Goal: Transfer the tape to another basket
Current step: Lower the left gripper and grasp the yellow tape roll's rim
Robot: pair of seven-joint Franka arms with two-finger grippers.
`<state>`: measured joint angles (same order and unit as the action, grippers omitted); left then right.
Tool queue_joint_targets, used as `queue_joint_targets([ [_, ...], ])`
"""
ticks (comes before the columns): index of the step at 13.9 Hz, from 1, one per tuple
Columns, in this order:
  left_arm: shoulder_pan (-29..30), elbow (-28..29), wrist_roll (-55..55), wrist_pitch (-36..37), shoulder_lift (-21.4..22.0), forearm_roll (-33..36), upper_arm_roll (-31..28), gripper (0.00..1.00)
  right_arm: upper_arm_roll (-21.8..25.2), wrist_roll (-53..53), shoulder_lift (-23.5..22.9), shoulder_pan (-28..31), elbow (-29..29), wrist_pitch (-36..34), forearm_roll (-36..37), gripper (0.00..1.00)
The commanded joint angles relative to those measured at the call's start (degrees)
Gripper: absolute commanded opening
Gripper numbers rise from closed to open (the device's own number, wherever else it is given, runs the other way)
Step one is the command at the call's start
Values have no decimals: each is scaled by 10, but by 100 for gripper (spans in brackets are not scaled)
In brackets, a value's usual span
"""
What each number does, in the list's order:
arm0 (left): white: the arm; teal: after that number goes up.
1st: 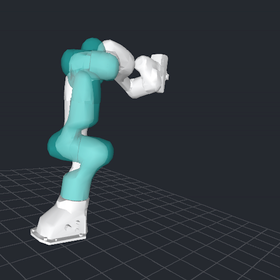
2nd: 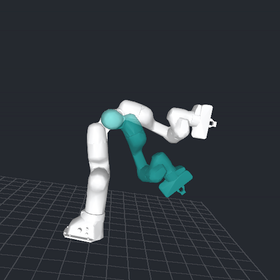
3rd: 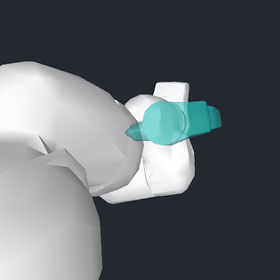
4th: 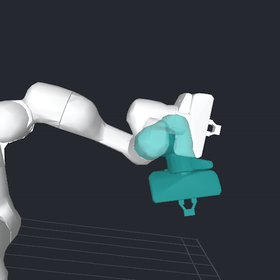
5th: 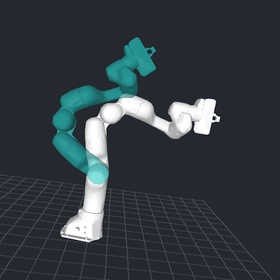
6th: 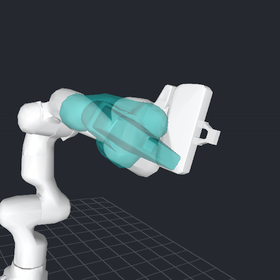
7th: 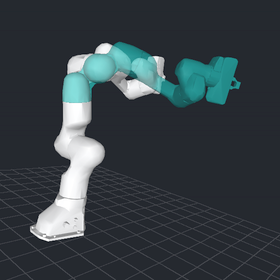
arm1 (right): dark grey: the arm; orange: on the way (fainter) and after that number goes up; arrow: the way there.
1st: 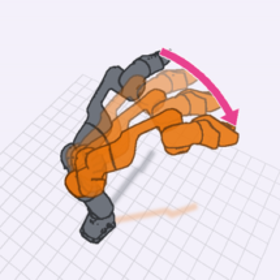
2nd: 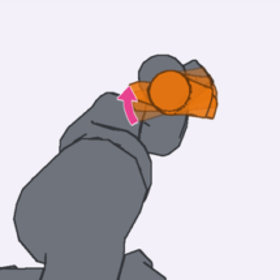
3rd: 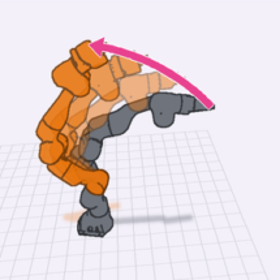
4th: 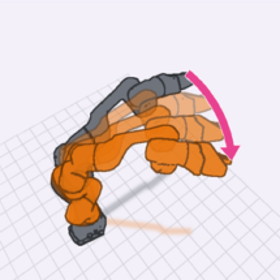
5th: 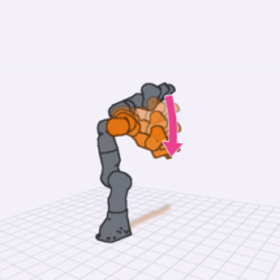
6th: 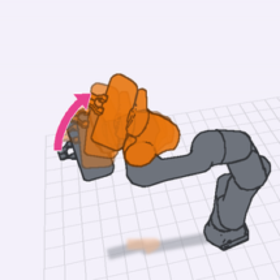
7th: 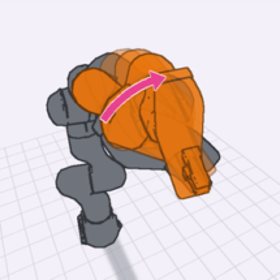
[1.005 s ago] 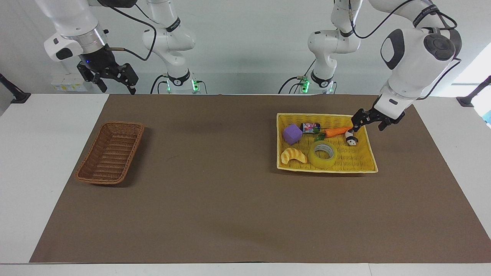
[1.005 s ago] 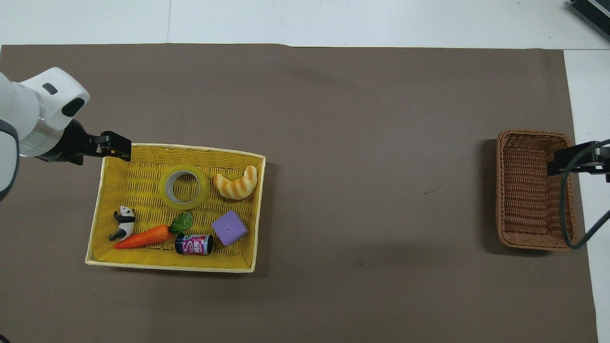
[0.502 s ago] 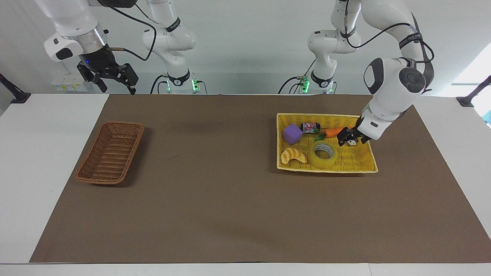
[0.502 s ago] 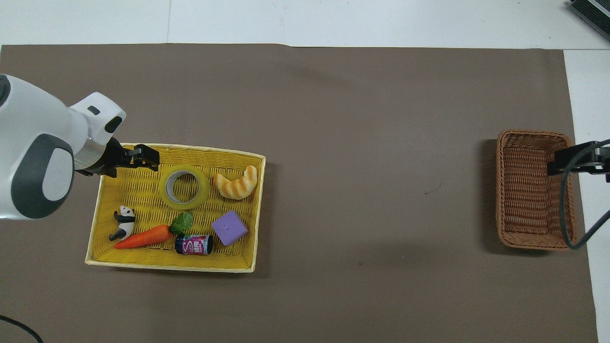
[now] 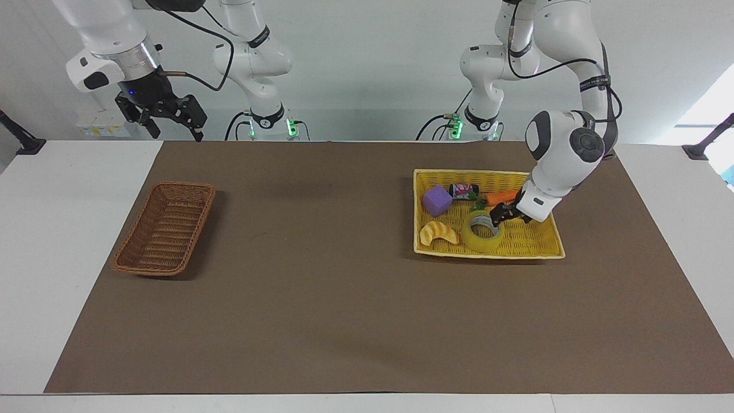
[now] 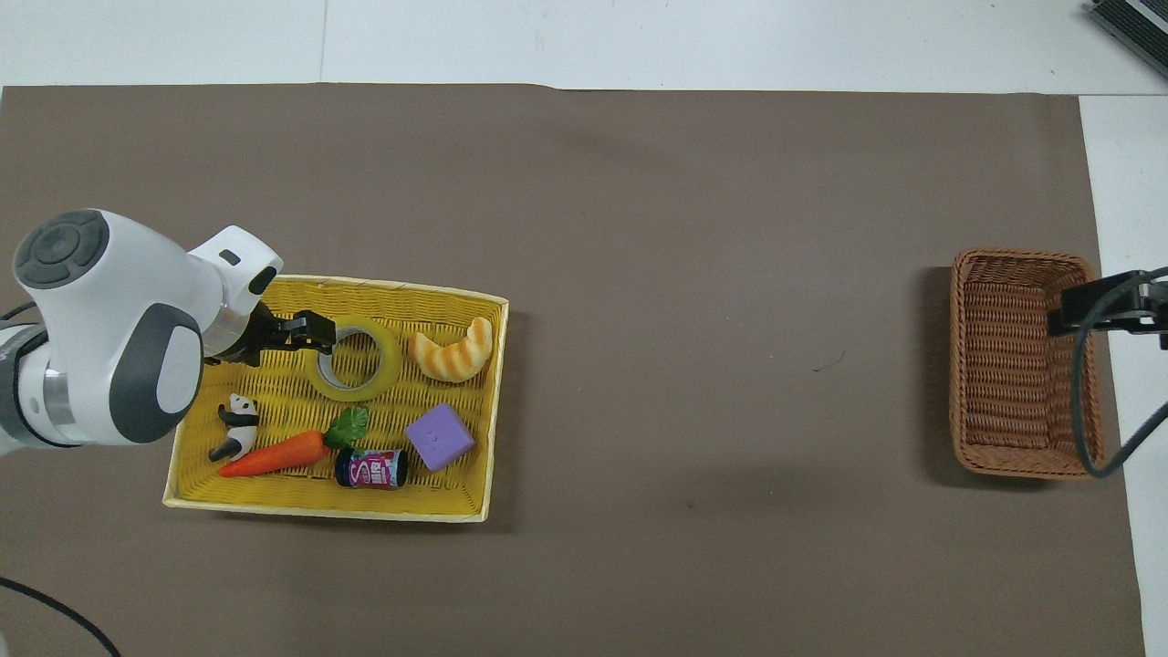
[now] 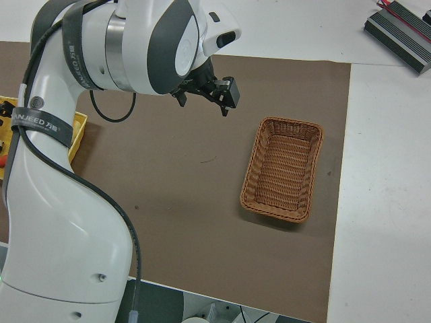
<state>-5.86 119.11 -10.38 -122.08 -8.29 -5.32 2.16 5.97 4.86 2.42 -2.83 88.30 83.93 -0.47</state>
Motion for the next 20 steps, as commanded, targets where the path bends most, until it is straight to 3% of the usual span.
queue_joint_targets([
  [1,-18,22,-2,-37,-8,-6,-7,96,-2,-12,11,7,12,-3,-12,100],
  [3,-20,22,-1,-47,-24,-6,-7,90,-2,-12,11,7,12,-3,-12,100],
  [4,-22,23,0,-47,-36,-6,-7,82,-2,-12,11,7,12,-3,-12,100],
  [5,-22,23,1,-49,-52,-5,-7,66,-2,-12,11,7,12,-3,-12,100],
  [7,-22,19,5,-48,-66,-6,-7,12,-2,-12,11,7,12,-3,-12,100],
  [8,-22,14,5,-44,-65,-6,-7,0,-2,-12,13,7,12,-3,-12,100],
  [13,-18,-26,6,9,-49,-19,-7,0,-2,-12,14,8,15,-2,-12,100],
  [20,-14,-131,28,135,-24,-35,-7,0,-2,-12,14,8,15,-2,-12,100],
])
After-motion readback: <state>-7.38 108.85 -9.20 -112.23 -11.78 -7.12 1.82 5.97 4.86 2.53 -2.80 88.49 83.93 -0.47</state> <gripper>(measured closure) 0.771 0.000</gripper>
